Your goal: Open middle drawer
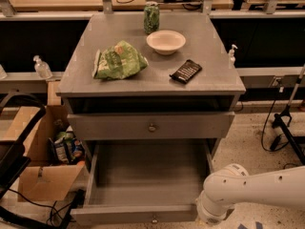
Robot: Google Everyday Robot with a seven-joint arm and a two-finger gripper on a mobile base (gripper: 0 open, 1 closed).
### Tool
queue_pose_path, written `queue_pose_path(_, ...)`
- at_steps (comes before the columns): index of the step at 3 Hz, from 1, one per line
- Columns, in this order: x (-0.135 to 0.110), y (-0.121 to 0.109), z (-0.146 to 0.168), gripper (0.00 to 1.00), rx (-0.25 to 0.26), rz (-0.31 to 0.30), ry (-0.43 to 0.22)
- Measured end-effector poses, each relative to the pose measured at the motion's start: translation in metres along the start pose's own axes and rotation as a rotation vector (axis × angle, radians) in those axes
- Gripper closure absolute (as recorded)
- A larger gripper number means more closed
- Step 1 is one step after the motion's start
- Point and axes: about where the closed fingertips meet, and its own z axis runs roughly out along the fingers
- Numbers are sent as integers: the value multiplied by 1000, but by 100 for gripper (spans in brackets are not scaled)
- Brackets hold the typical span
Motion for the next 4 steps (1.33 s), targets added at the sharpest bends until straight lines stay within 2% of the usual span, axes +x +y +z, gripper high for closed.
queue_pose_path(2, 0, -1, -1, 100, 0, 0, 0)
queue_pose_path(3, 0, -1, -1, 82, 0, 0, 0)
queue_pose_path(4, 0, -1, -1, 58, 0, 0, 0)
